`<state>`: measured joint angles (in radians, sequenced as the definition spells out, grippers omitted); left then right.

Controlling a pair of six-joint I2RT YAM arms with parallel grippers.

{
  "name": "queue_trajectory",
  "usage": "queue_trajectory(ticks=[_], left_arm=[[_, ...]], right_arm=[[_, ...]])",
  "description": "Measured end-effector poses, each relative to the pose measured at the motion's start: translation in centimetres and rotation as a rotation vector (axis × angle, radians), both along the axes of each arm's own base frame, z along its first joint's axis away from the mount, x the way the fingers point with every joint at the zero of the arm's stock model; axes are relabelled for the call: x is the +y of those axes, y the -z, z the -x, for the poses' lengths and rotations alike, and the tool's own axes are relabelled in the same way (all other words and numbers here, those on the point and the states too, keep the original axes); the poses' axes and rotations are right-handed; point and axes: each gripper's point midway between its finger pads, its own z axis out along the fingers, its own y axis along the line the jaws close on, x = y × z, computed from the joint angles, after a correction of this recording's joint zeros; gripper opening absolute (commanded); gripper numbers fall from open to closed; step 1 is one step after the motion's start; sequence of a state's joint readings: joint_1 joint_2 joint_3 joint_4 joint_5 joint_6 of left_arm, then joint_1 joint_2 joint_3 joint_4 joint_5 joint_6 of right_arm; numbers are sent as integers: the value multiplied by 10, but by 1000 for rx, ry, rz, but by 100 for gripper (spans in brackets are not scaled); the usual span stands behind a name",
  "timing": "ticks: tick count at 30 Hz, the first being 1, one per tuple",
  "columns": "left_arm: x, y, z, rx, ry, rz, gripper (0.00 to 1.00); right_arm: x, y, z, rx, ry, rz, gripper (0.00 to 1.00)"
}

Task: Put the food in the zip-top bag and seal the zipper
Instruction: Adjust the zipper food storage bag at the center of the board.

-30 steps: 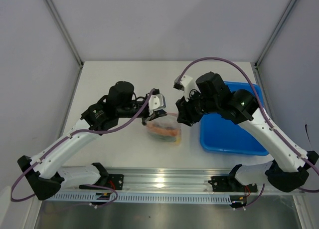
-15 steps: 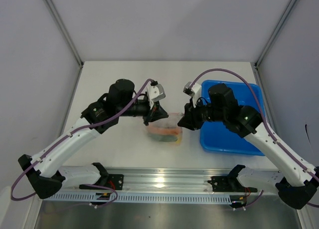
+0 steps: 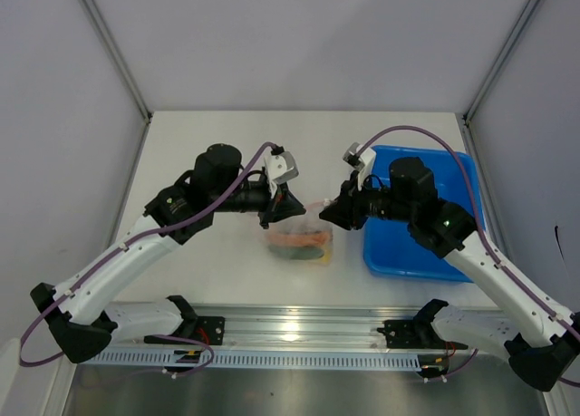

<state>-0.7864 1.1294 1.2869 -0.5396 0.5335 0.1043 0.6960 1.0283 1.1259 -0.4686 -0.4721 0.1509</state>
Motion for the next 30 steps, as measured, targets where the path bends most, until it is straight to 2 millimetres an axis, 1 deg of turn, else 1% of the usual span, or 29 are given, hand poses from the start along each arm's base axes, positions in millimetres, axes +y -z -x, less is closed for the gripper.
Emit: queue_trajectory(ticks=[6,11,14,15,16,20,23,25,26,27,29,30], left_arm=[[0,-2,4,6,14,7,1],[-1,-2,8,17,30,14,1],[-1,-3,10,21,43,17,1],[-1,-3,11,23,47,19,0],[-1,-3,11,25,50,20,1],[-1,-3,11,42,57,25,1],[0,-3,11,57,58,28,1],[1,-2,10,68,55,31,1],[1,-2,9,74,53,31,0],[1,-2,9,81,55,32,1],[1,-1,10,91,57,34,1],[1,-1,9,94,56,34,1]], right_arm=[[-9,-11,-8,-35,37,-39,31],[-10,-11,-8,-35,15,-63,32],[-9,-9,-7,-29,-8,-79,37],[-8,-8,-6,-27,-16,-83,42],[-8,-6,-5,-23,-23,-87,43],[-5,-3,-3,-21,-51,-98,45],[-4,-4,0,-24,-75,-109,44],[-3,-6,2,-31,-88,-117,38],[-3,-7,3,-35,-94,-122,33],[-3,-8,4,-39,-100,-128,19],[-2,-9,5,-40,-113,-138,4],[-2,-10,6,-39,-119,-143,0]])
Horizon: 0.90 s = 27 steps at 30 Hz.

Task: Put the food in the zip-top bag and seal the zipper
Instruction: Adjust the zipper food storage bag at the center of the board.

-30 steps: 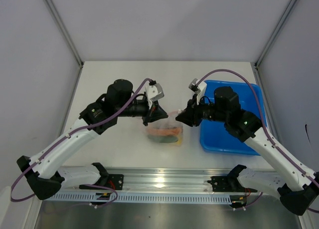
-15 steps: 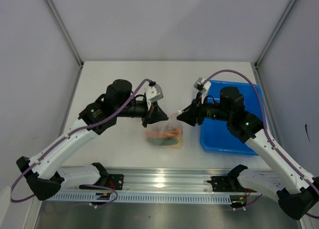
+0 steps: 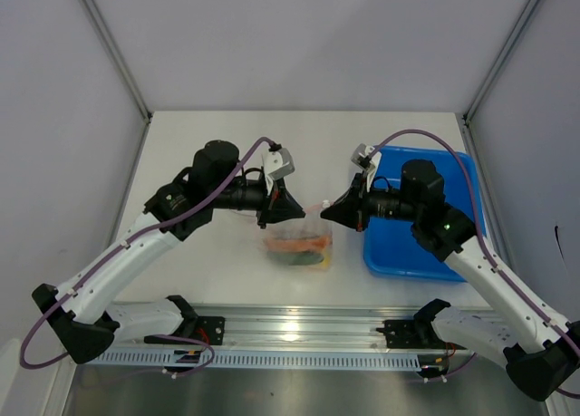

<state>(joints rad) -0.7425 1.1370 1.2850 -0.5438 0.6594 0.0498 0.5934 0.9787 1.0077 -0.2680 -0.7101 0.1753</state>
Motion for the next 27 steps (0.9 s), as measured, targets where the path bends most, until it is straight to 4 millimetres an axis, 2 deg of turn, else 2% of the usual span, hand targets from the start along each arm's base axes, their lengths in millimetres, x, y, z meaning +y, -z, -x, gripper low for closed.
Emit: queue_trajectory(ticks=[6,7,8,10,13,19,27], left_arm=[[1,0,-2,7,-8,1,2],[1,0,-2,5,-8,2,6],[1,0,-2,5,-8,3,16],[0,-1,-3,0,-8,11,24],[-2,-6,-5,-12,-11,31,48],[-7,-18,-9,-29,-18,74,58],[-26,-29,-15,-42,11,106,61]], right_arm=[[1,1,1,10,-7,-15,0],[2,0,0,15,-5,-20,0],[2,0,0,18,-4,-24,0],[3,-2,1,29,-7,-35,0],[4,-4,2,42,-13,-49,0],[7,-4,5,70,-20,-62,0],[10,-4,9,97,-27,-73,0]])
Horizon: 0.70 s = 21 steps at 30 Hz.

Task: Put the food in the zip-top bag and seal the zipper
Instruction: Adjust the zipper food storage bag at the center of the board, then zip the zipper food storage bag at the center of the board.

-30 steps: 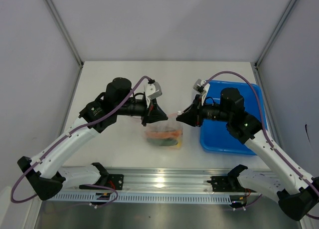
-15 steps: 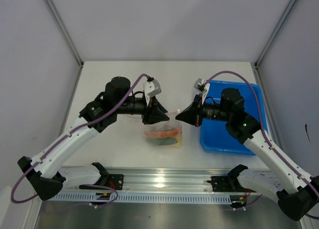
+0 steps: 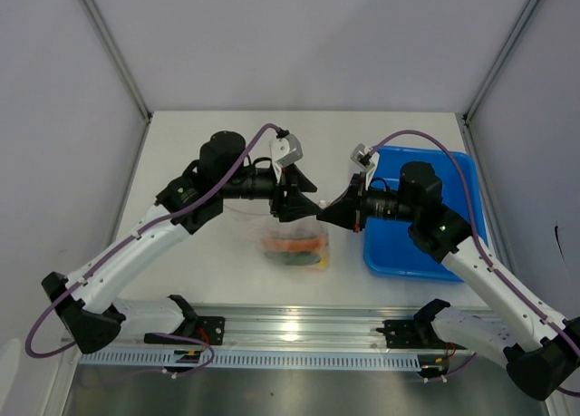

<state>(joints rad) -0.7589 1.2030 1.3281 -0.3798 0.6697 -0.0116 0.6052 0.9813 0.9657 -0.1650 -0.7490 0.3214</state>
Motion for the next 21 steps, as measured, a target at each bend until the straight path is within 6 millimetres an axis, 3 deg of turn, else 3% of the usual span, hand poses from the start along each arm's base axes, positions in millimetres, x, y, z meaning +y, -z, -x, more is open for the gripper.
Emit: queue_trajectory(ticks=[8,18,21], left_arm=[[-11,-2,0,2,30,0,60],[-18,7,-3,19,55,-26,41],[-18,12,-2,24,65,-39,30]], right_arm=[[1,-1,1,4,-2,-7,0],[1,-1,1,2,-4,-8,0],[1,-1,1,3,-6,-8,0]])
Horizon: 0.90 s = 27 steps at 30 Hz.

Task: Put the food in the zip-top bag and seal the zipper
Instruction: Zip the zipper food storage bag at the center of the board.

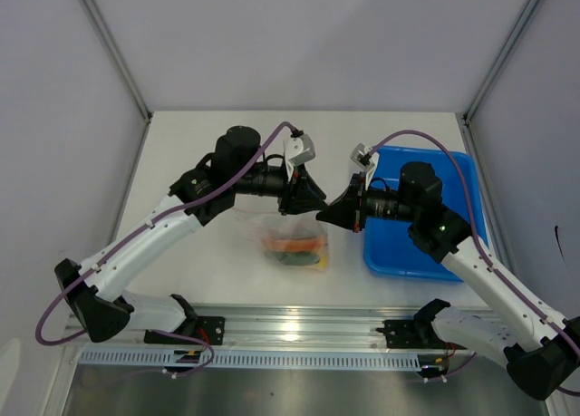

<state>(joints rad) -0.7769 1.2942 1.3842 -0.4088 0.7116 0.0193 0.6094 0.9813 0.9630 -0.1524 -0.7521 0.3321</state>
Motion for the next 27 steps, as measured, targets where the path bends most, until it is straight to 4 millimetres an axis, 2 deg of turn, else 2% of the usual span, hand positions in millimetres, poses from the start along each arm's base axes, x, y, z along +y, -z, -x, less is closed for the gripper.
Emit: queue_trajectory(ticks=[7,27], left_arm=[[1,3,5,0,39,-9,1],[16,8,-1,62,48,-45,0]], right_arm=[[-1,1,1,7,-3,4,0],[-5,1,-8,-9,63,11,0]])
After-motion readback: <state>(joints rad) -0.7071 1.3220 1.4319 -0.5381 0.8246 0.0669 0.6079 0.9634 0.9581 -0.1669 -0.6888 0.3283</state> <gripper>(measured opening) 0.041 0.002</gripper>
